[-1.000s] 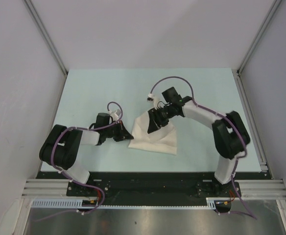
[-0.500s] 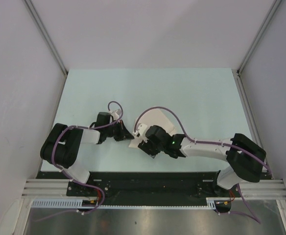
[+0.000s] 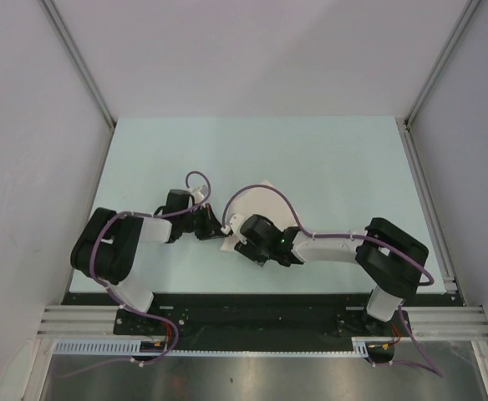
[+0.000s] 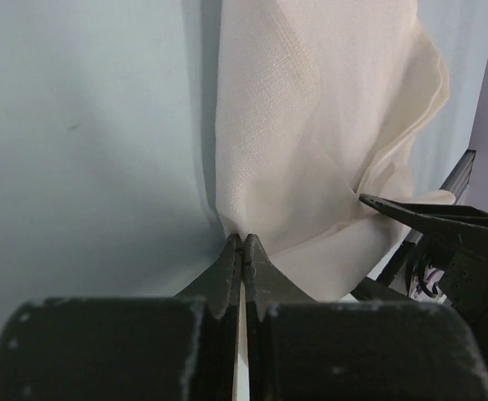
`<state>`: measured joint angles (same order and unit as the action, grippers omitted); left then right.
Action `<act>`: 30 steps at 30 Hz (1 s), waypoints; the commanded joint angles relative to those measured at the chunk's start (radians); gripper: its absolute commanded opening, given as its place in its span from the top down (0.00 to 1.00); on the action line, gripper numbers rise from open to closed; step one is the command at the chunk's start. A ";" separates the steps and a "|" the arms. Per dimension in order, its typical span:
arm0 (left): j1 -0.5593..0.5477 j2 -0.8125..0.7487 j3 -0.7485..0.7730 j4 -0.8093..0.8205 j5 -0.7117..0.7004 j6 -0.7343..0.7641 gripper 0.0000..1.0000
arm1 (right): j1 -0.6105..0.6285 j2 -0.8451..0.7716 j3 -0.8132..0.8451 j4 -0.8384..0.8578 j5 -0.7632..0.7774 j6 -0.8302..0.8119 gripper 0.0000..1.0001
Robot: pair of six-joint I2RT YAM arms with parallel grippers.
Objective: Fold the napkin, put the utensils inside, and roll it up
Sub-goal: Roll the napkin with the utensil
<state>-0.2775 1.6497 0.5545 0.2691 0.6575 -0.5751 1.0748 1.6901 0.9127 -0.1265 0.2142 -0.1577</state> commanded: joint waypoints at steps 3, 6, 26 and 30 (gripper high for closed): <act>-0.008 0.025 0.039 -0.031 0.005 0.035 0.96 | -0.071 0.069 0.061 -0.079 -0.159 0.000 0.58; -0.005 0.016 0.067 -0.044 0.007 0.037 0.74 | -0.104 0.114 0.115 -0.163 -0.297 0.010 0.68; 0.005 -0.352 -0.152 0.062 -0.124 0.101 0.27 | -0.378 0.451 0.459 -0.512 -1.225 0.103 0.88; -0.017 -0.386 -0.180 0.073 -0.142 0.092 0.31 | -0.407 0.514 0.505 -0.550 -1.266 0.103 0.89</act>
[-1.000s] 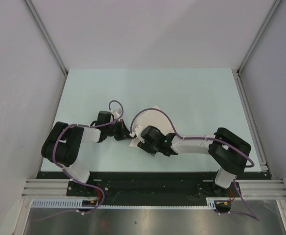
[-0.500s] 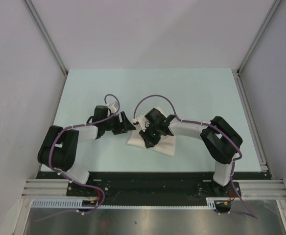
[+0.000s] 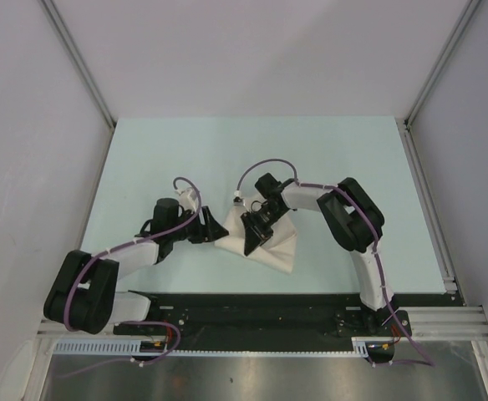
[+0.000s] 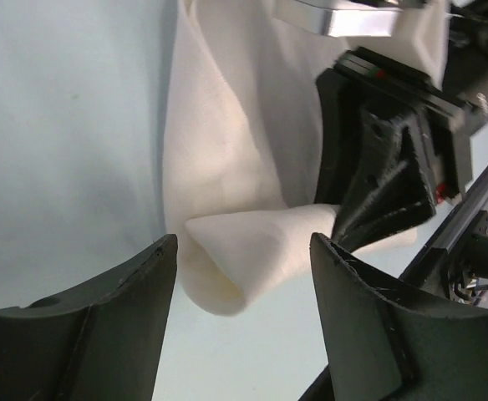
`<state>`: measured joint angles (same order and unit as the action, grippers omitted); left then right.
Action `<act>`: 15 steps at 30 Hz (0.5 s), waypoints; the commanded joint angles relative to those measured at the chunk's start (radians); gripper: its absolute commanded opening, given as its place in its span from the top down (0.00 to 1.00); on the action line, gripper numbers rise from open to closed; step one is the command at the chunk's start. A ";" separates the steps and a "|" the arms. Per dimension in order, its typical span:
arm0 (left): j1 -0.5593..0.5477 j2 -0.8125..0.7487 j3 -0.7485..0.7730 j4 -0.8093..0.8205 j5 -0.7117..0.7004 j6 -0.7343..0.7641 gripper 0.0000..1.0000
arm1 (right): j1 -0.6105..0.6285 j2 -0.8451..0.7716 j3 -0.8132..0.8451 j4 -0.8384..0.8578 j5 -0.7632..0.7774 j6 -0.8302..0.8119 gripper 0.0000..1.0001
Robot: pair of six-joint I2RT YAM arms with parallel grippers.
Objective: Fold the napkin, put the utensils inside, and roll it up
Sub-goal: Roll the napkin with the utensil
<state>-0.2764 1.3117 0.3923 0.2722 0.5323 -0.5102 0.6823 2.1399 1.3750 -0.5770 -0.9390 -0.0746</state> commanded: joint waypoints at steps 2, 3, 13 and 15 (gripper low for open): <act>-0.018 -0.040 -0.026 0.073 -0.020 0.022 0.33 | -0.029 0.098 0.064 -0.112 -0.119 0.016 0.89; -0.018 -0.034 -0.027 0.070 -0.018 0.021 0.34 | -0.033 0.107 0.068 -0.119 -0.122 0.016 0.89; -0.020 0.044 -0.020 0.113 -0.008 0.009 0.50 | -0.053 0.166 0.105 -0.141 -0.136 0.024 0.88; -0.020 0.061 -0.021 0.124 -0.009 0.001 0.60 | -0.053 0.173 0.108 -0.141 -0.132 0.027 0.87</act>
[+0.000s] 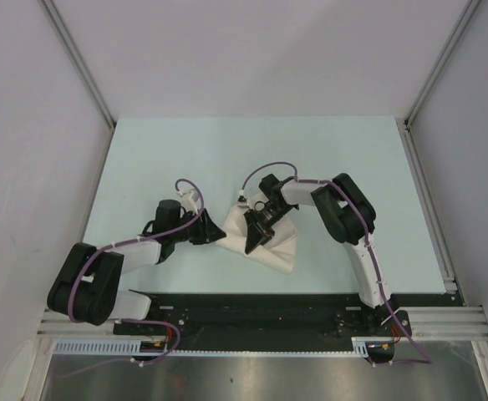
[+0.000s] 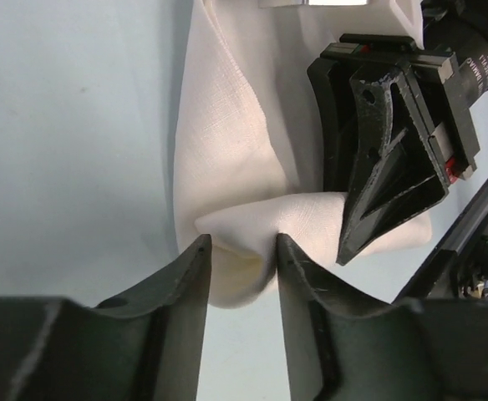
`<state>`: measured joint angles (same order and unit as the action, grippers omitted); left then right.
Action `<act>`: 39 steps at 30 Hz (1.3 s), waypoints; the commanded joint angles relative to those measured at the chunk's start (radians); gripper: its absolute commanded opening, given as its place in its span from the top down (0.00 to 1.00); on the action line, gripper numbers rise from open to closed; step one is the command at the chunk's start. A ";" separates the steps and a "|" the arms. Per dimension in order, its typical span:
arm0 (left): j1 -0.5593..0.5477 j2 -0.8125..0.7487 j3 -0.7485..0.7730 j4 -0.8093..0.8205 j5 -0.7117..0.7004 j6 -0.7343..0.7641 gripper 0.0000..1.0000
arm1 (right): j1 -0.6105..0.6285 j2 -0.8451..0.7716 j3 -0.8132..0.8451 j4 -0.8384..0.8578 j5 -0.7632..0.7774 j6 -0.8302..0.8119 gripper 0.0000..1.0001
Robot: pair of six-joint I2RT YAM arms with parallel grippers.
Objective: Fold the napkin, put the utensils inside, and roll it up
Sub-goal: Roll the napkin with the utensil
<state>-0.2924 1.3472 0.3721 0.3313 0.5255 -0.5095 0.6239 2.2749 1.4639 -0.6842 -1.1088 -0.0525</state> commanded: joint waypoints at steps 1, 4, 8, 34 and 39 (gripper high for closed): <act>-0.005 0.030 0.001 0.071 -0.002 -0.003 0.65 | 0.004 0.040 0.019 -0.032 0.038 0.006 0.85; -0.004 0.047 0.001 0.071 -0.012 -0.011 0.82 | -0.001 0.031 0.029 -0.032 0.044 0.013 0.76; -0.002 0.063 0.008 0.037 -0.051 -0.017 1.00 | -0.019 -0.018 0.042 -0.015 0.064 0.042 0.54; 0.010 0.181 0.071 -0.018 -0.030 -0.055 1.00 | 0.125 -0.670 -0.408 0.069 0.805 0.132 0.23; 0.013 0.181 0.071 -0.021 -0.032 -0.055 1.00 | 0.154 -0.650 -0.430 0.071 0.814 0.122 0.23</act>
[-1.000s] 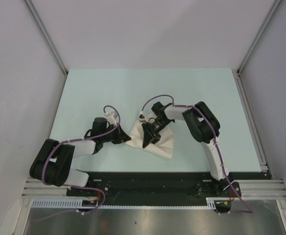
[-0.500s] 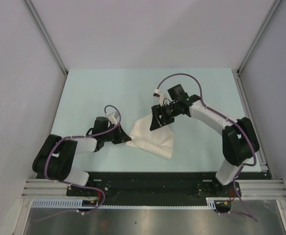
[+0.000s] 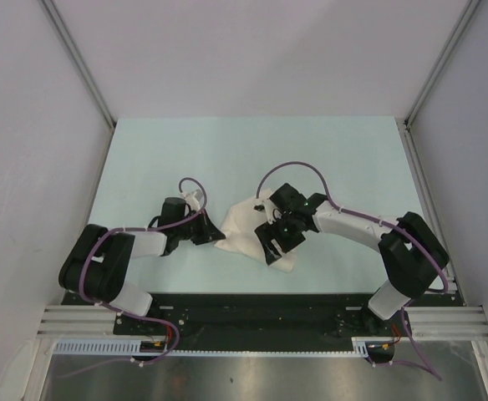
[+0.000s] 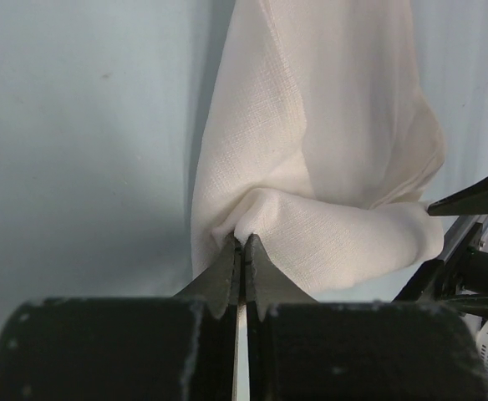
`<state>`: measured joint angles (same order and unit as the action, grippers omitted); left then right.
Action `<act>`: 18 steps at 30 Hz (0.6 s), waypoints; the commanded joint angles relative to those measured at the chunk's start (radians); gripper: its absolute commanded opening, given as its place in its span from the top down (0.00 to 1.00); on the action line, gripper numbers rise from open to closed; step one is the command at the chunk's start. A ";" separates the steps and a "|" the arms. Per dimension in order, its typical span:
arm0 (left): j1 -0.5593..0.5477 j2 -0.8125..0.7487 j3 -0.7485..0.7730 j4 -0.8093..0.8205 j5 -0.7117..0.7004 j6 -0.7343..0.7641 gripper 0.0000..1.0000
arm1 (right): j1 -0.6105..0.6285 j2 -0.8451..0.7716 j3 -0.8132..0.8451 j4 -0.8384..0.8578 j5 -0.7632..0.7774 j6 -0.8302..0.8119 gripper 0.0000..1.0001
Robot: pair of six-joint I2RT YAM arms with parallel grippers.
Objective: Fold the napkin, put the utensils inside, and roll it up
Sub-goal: Roll the napkin with the utensil
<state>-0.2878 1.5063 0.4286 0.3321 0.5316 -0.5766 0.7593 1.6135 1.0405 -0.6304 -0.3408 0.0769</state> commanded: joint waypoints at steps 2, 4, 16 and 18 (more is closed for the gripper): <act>0.010 0.019 0.015 -0.025 -0.038 0.011 1.00 | 0.023 0.022 -0.020 0.021 0.042 -0.009 0.23; 0.012 0.019 0.016 -0.025 -0.036 0.014 1.00 | 0.025 0.032 -0.030 0.021 0.034 -0.009 0.24; 0.029 0.020 0.027 -0.041 -0.030 0.017 1.00 | 0.012 0.105 0.009 -0.081 -0.073 -0.022 0.61; 0.033 0.023 0.032 -0.044 -0.030 0.020 1.00 | -0.017 0.131 0.024 -0.100 -0.151 -0.035 0.67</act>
<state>-0.2783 1.5097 0.4335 0.3222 0.5438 -0.5762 0.7753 1.7035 1.0191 -0.6537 -0.3637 0.0643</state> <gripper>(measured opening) 0.009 0.366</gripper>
